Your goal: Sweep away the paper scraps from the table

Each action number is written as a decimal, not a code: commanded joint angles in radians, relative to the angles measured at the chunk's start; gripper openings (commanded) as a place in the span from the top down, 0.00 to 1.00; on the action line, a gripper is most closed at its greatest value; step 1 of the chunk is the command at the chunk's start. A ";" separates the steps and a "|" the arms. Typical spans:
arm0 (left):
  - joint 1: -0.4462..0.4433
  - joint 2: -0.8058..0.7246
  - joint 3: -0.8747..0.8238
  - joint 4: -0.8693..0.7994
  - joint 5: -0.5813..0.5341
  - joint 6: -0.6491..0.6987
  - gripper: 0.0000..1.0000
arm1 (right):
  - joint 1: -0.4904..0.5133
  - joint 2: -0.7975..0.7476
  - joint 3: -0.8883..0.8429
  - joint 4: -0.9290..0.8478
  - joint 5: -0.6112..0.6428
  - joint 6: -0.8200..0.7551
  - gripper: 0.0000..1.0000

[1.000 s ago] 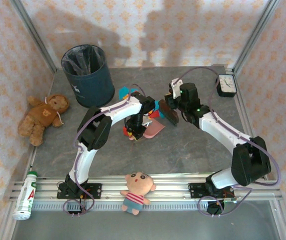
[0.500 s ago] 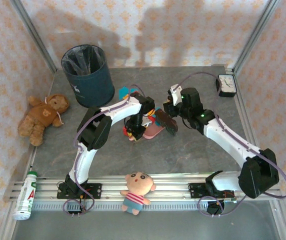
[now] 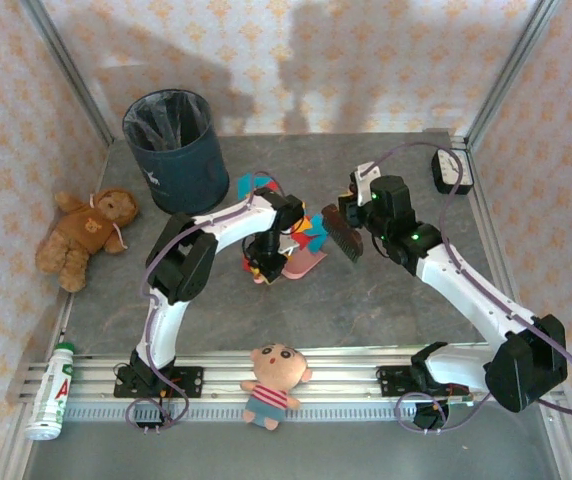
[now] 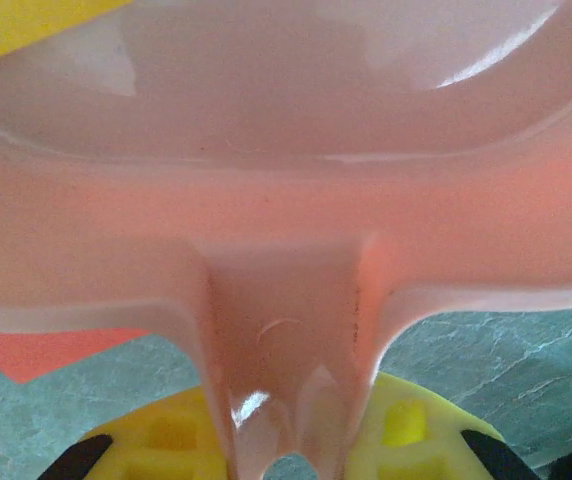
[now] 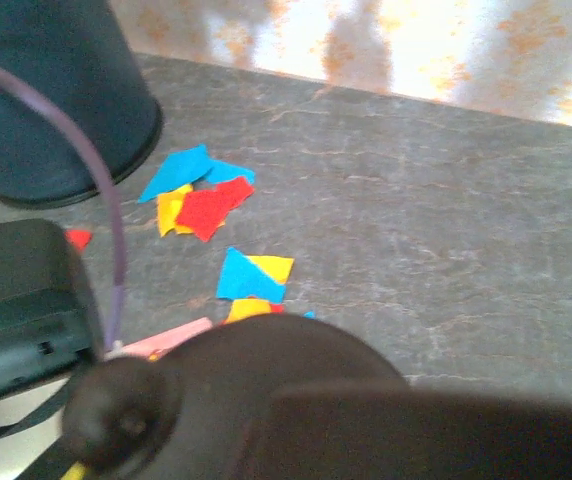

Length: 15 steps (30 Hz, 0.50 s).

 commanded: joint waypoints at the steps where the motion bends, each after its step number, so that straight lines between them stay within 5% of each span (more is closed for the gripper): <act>1: 0.013 -0.022 -0.017 -0.014 0.003 -0.006 1.00 | 0.003 0.011 0.017 0.108 0.190 0.021 1.00; 7: 0.013 -0.022 -0.012 -0.014 0.006 -0.005 1.00 | -0.001 0.134 0.055 0.211 0.328 0.023 1.00; 15: 0.013 -0.014 -0.012 -0.011 0.011 -0.003 1.00 | -0.004 0.284 0.108 0.310 0.186 -0.027 1.00</act>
